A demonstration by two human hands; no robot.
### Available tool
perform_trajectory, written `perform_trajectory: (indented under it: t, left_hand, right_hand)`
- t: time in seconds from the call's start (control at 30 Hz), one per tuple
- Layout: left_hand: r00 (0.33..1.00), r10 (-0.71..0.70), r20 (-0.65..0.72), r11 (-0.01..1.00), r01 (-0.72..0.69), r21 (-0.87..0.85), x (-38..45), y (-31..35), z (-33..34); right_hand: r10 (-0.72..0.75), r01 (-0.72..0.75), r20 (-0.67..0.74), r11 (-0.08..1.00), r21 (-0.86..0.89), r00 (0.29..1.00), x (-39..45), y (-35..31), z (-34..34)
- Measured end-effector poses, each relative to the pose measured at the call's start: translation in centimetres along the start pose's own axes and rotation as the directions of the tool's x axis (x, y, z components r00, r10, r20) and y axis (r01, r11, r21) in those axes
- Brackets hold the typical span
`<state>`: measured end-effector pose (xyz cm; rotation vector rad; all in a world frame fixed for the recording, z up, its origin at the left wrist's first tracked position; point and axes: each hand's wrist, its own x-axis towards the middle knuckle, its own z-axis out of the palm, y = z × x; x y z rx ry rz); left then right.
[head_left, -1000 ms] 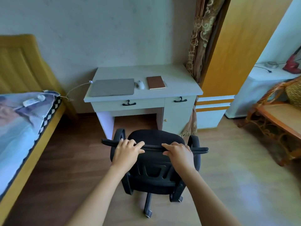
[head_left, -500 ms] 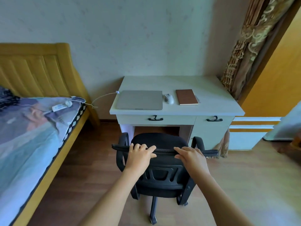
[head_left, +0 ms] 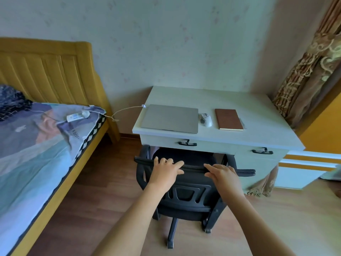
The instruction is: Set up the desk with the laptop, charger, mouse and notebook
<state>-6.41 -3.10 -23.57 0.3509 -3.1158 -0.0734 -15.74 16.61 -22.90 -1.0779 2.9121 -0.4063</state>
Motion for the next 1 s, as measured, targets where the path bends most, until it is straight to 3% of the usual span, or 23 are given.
perform_trajectory:
  t: [0.2,0.47,0.67,0.83,1.0]
  left_hand:
    - [1.000,-0.019,0.018,0.999,0.019,-0.030,0.5,0.2,-0.1]
    - [0.997,-0.070,0.024,0.990,0.073,-0.123,0.0,0.5,-0.3]
    - [0.982,-0.179,0.054,0.981,0.183,-0.069,-0.7,2.1,-0.8]
    - [0.969,-0.234,0.082,0.971,0.229,0.072,-2.0,4.3,-3.2]
    - [0.963,-0.208,-0.172,0.972,0.223,0.075,-4.5,5.4,-7.5]
  right_hand:
    - [-0.034,0.034,-0.102,0.999,0.003,0.994,0.5,1.1,0.7]
    - [0.068,-0.070,0.025,0.996,0.059,0.997,0.2,-0.2,-1.1]
    - [0.116,-0.133,0.103,0.976,0.175,0.988,-0.1,-0.6,-2.2]
    - [0.122,-0.124,0.026,0.974,0.190,0.992,-2.2,-0.8,-4.4]
    - [0.083,-0.046,-0.239,0.986,0.159,0.967,-4.5,-1.1,-8.6]
